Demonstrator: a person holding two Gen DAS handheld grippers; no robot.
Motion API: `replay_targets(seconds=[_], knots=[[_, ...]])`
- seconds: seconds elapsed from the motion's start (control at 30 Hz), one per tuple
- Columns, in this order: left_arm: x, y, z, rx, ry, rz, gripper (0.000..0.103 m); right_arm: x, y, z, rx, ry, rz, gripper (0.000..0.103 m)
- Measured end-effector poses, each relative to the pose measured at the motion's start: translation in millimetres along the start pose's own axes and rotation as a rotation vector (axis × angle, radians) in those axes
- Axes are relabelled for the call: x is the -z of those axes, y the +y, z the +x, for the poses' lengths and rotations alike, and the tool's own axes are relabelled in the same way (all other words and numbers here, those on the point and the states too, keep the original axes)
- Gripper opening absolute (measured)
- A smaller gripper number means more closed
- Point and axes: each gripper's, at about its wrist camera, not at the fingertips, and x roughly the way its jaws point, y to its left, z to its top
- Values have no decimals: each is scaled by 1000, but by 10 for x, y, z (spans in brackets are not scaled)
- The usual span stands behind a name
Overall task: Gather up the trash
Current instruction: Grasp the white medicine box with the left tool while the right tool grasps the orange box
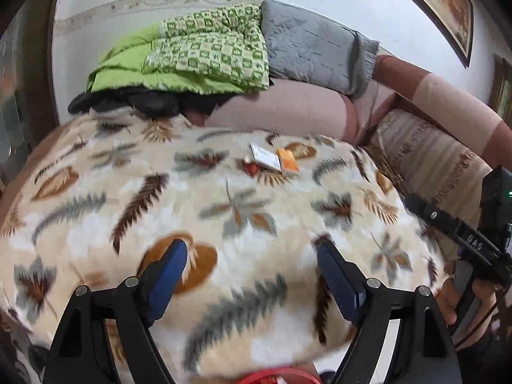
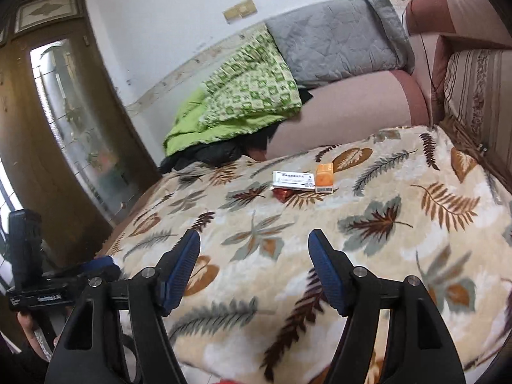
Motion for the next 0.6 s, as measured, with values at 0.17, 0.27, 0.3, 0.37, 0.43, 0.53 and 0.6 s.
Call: replay_targets(seconds=[0.17, 0.27, 0.3, 0.37, 0.43, 0.53, 0.6], knots=[[-373, 47, 574, 71, 31, -22, 87, -214, -348, 674, 1, 71, 61, 69], [-603, 143, 1083, 95, 75, -70, 87, -317, -552, 1101, 11, 102, 78, 69], [-659, 159, 1218, 94, 86, -79, 87, -335, -608, 1223, 7, 118, 98, 69], [-794, 212, 1577, 83, 105, -106, 86, -396, -800, 1537, 1, 135, 151, 69], [-878, 235, 1850, 61, 110, -114, 85, -449, -936, 1815, 9, 149, 161, 69], [-1020, 220, 2345, 64, 135, -113, 79, -525, -1157, 2200, 36, 173, 194, 69], [-1093, 208, 2625, 61, 151, -110, 62, -576, -1323, 2460, 27, 209, 241, 69]])
